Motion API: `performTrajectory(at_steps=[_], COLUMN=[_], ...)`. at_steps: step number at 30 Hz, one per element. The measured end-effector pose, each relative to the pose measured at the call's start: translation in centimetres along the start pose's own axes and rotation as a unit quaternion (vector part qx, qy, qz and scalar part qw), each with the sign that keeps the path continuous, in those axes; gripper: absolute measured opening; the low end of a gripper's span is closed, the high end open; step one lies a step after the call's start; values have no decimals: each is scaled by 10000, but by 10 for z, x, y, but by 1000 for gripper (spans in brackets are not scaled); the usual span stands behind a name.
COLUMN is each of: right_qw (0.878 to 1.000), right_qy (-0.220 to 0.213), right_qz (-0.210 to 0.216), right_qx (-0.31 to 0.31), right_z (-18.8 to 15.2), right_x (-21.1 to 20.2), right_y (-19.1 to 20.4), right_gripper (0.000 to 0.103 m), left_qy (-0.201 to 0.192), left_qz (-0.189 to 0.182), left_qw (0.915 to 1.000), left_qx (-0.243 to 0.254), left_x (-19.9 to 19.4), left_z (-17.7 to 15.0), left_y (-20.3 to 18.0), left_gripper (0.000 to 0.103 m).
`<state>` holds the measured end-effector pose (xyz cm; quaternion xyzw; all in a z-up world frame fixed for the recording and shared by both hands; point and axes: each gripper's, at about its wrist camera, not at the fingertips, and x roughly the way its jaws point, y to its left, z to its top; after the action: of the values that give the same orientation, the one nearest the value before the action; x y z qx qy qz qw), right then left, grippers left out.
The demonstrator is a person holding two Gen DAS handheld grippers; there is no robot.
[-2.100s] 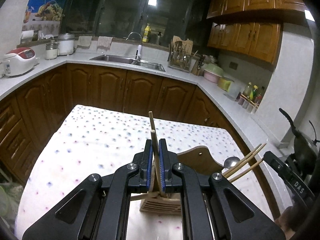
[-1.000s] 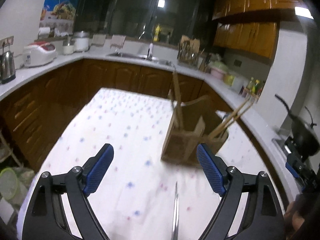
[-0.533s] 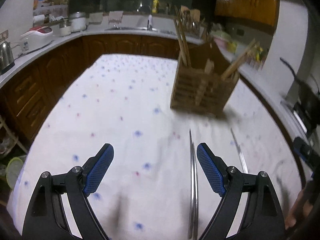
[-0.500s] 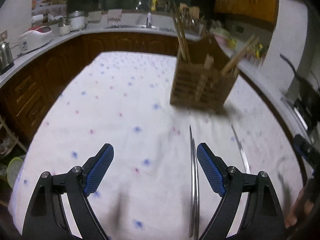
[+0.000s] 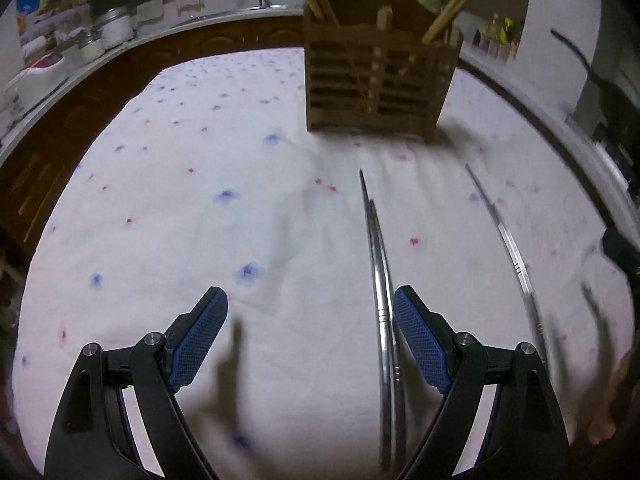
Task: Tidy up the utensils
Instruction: 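Move both open tools down over the steel chopsticks on the cloth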
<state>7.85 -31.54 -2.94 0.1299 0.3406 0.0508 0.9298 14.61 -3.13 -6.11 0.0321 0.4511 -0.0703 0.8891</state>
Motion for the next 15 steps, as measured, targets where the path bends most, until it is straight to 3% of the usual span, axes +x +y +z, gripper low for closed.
performTrajectory(at_steps=[4, 11, 15], right_qw=[10000, 10000, 9999], right_qy=[19, 84, 129], right_qz=[-20, -15, -11], right_qx=[16, 47, 104], right_z=[1, 1, 1], right_x=[2, 6, 10], right_y=[-2, -4, -7], right_gripper=[102, 102, 102], left_qy=[190, 120, 236], left_qz=[71, 250, 99], left_qw=[9997, 9991, 9995], left_qx=[168, 311, 195], left_x=[15, 20, 24], left_z=[-3, 1, 0], left_y=[-7, -5, 5], left_gripper=[86, 85, 83])
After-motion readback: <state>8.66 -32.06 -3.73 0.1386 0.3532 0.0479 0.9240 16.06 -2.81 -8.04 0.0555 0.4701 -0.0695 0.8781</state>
